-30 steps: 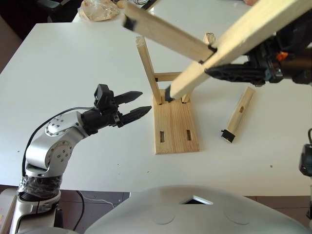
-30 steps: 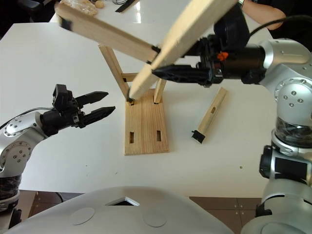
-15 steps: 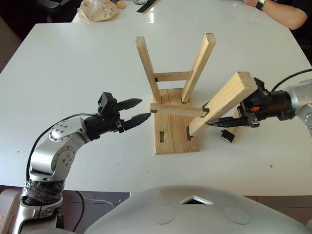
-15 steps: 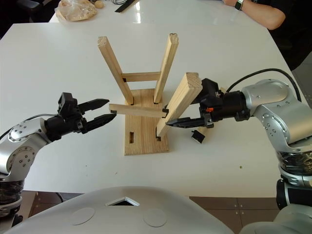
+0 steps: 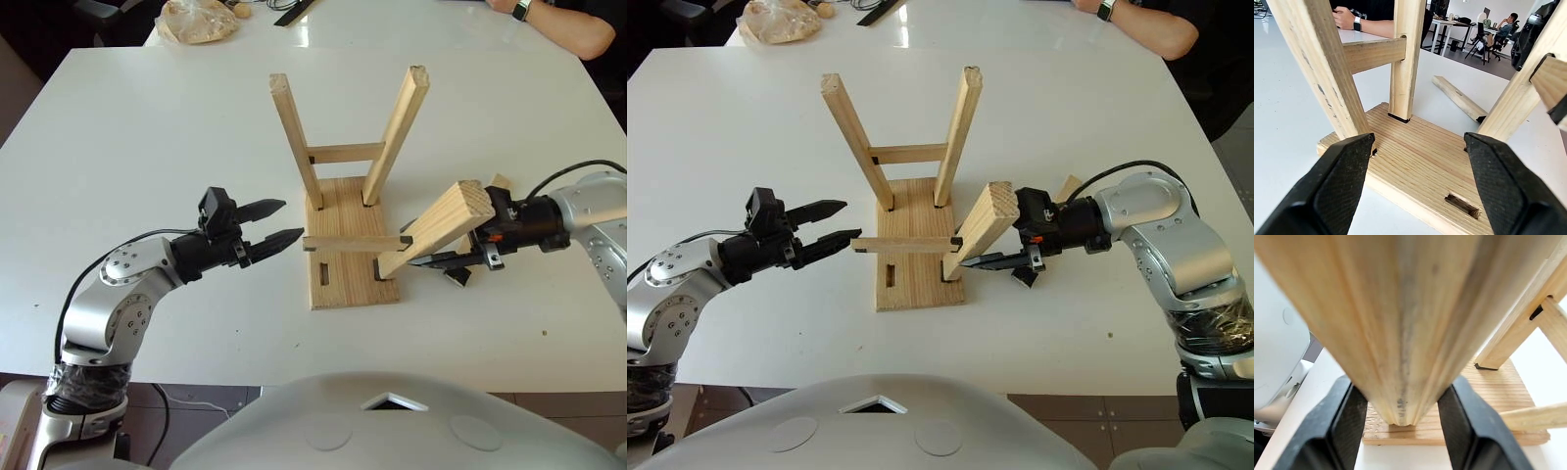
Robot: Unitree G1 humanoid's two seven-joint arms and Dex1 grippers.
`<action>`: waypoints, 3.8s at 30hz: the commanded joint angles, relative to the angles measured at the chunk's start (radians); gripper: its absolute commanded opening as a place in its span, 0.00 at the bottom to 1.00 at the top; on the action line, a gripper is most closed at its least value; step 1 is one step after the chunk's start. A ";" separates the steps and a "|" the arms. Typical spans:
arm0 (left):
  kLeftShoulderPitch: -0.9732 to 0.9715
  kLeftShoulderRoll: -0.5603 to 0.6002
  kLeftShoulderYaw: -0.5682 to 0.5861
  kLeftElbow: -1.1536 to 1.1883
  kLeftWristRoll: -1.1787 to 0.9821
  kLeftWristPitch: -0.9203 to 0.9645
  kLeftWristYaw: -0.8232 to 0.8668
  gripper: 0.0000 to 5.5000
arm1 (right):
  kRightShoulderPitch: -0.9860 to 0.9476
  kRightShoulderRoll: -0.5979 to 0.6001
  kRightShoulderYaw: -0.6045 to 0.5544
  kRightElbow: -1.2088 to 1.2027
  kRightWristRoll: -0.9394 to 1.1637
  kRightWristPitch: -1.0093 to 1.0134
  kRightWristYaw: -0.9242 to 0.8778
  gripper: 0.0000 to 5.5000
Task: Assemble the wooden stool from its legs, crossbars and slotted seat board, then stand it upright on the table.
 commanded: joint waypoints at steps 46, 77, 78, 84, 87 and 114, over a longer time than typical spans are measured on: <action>0.038 -0.055 -0.048 0.158 0.272 -0.137 0.055 0.62 | 0.119 -0.082 0.058 -0.023 -0.227 0.099 -0.244 0.55; 0.119 -0.100 -0.031 0.110 0.266 -0.147 0.114 0.62 | 0.342 -0.087 -0.294 0.142 -0.106 0.078 -0.247 0.64; 0.123 -0.103 -0.030 0.109 0.267 -0.147 0.117 0.62 | 0.345 -0.096 -0.297 0.175 -0.125 0.058 -0.243 0.68; 0.116 -0.111 -0.041 0.125 0.280 -0.149 0.131 0.62 | 0.237 -0.099 -0.239 0.474 -0.254 -0.098 -0.207 0.72; 0.101 -0.106 -0.050 0.131 0.286 -0.146 0.129 0.62 | 0.216 -0.092 -0.212 0.542 -0.280 -0.136 -0.177 0.72; 0.076 -0.111 -0.031 0.159 0.287 -0.136 0.149 0.62 | 0.267 0.011 -0.137 0.691 -0.340 -0.215 -0.149 0.63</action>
